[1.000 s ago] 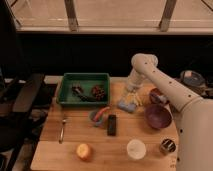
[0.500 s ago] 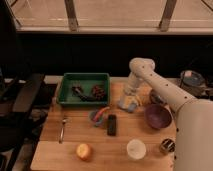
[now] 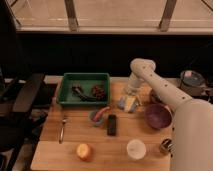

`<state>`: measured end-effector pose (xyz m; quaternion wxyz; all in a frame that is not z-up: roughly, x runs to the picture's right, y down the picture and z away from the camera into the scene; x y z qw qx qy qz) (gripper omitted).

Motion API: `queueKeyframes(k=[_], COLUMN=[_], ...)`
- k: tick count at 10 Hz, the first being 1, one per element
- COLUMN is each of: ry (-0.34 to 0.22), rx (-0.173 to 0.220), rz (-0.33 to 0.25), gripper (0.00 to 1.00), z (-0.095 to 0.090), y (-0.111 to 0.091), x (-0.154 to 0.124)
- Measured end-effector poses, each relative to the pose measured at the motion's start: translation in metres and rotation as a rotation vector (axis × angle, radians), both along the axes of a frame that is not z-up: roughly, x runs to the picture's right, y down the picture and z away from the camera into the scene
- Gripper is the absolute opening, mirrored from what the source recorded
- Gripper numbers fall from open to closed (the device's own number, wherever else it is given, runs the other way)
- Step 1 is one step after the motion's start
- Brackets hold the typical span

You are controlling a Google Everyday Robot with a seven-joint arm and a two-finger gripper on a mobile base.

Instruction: Place sponge in purple bowl

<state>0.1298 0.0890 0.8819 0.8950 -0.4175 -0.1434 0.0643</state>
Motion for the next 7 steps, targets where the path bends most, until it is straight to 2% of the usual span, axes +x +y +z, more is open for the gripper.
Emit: queueKeyframes(k=[3,7], ry=[0.009,0.013], rx=[-0.016,-0.012], rz=[0.032,0.085], gripper=[0.78,0.77], z=[0.015,0.027], y=[0.008,0.016], x=[0.004,0.010])
